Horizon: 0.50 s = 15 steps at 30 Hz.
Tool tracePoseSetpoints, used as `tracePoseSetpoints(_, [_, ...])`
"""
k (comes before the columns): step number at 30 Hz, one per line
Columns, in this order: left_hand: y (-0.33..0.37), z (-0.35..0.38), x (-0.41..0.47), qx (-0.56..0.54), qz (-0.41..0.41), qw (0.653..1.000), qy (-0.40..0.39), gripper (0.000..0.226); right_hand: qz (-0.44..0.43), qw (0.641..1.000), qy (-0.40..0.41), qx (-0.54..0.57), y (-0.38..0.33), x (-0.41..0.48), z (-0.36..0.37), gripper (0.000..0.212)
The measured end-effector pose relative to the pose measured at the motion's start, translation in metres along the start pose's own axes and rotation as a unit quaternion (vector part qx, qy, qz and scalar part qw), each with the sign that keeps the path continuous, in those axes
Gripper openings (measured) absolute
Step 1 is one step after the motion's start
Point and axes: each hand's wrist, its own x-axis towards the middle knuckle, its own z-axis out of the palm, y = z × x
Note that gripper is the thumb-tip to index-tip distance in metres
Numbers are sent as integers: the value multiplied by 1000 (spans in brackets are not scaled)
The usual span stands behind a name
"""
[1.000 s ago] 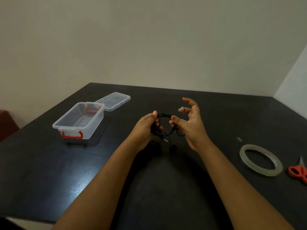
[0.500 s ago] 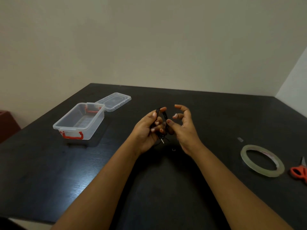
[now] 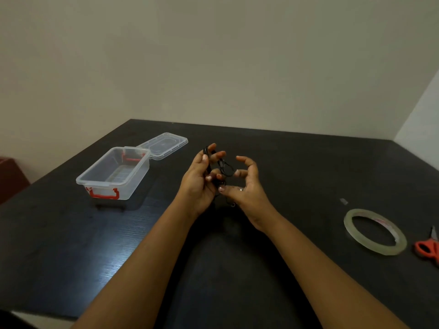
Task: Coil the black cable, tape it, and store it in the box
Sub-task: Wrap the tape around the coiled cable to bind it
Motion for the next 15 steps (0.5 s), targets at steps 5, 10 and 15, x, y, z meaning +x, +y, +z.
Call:
tracePoseSetpoints(5, [5,-3,3,-17,40,999,25,29,15,1000,1,-19,-1,4,-4,71])
tracePoseSetpoints(10, [11,-8,7,-36,69,994,81,32,28,999,-25,-25,-10,4,-17,57])
tracePoseSetpoints(15, [11,-10,7,-26,75,992,96,30,13,999,-30,-25,-18,4,-24,50])
